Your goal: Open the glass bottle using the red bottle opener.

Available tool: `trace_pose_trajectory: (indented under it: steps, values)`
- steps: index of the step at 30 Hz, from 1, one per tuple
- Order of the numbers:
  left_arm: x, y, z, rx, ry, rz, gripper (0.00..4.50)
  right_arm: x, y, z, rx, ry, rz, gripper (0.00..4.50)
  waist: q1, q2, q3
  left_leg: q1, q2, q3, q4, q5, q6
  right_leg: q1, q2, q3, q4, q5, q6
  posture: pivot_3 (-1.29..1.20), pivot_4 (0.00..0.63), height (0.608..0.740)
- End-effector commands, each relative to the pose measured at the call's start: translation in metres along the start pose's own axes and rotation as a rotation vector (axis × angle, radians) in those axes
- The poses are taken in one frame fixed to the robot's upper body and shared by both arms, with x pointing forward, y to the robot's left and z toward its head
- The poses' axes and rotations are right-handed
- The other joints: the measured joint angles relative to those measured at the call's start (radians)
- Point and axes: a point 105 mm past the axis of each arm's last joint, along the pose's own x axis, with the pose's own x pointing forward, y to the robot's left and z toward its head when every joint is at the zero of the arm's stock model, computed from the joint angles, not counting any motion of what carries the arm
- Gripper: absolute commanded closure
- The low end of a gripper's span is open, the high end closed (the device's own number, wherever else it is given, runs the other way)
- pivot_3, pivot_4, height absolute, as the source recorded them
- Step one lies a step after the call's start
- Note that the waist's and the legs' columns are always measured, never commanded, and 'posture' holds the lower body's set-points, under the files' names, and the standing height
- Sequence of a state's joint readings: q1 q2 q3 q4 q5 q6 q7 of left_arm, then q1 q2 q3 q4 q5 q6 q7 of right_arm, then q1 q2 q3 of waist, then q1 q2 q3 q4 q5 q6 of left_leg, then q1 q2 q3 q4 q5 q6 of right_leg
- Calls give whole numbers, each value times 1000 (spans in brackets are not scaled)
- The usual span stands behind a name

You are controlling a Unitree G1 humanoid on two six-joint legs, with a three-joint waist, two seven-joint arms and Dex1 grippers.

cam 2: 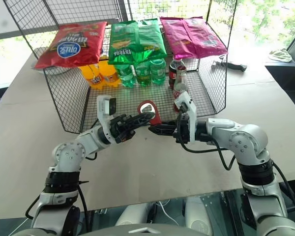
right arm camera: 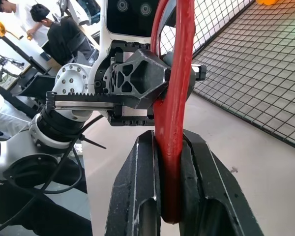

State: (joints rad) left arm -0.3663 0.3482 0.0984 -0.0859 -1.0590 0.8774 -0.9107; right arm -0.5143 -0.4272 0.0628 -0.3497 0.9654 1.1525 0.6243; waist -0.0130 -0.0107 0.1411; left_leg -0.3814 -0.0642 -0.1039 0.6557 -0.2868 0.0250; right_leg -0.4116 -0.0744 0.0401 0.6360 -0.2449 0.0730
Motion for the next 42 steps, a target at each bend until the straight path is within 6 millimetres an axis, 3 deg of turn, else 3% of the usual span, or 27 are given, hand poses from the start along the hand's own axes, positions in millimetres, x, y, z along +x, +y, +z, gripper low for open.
trace_pose_trajectory:
  steps: [1,2,7,9,17,21,25,28,34,42]
  values:
    - [-5,10,20,102,-73,82,3443,5,12,-7,-33,30,37,4500,0,-1,0,0,0,0,0,0,0,0,0,0,0,0,0,0,150,740]
    - [-4,10,21,114,-78,83,3109,4,9,-7,-33,24,18,4500,0,-1,-1,0,0,0,0,0,0,0,0,0,0,0,0,0,150,740]
    - [-2,11,24,148,-82,87,572,-9,-14,-5,-37,-80,-137,4500,1,-2,-1,0,0,0,1,0,0,0,0,0,1,0,0,0,150,740]
    - [-1,13,24,180,-71,100,90,-24,-23,-6,-53,-130,-226,4500,5,-2,-1,0,0,0,1,0,0,0,0,0,1,0,0,0,150,740]
    - [24,37,24,449,-38,185,90,-78,-50,-16,-125,-242,-534,4500,12,-2,-1,-1,-2,0,3,0,0,0,-1,0,2,0,0,0,150,740]
    - [45,51,29,603,-43,203,90,-112,-69,14,-275,-437,-782,4500,12,-3,-1,0,-1,1,6,0,0,0,0,0,4,0,0,0,150,740]
    - [62,70,31,687,-32,232,90,-135,-70,43,-458,-564,-941,4500,12,-3,-1,-1,-2,1,8,0,0,0,0,0,5,0,0,0,150,740]
    - [76,80,28,735,8,226,90,-134,-66,52,-540,-589,-965,4500,11,-3,-1,-1,-2,1,8,0,0,0,1,0,5,0,1,0,150,740]
    - [108,91,21,774,68,205,90,-124,-57,50,-545,-623,-964,4500,10,-3,-1,-2,-2,1,10,0,1,0,1,0,5,0,1,0,150,740]
    - [127,103,19,781,90,285,90,-124,-53,46,-537,-648,-996,4500,1,-3,-1,-2,-2,1,10,0,1,0,2,0,6,0,1,0,150,740]
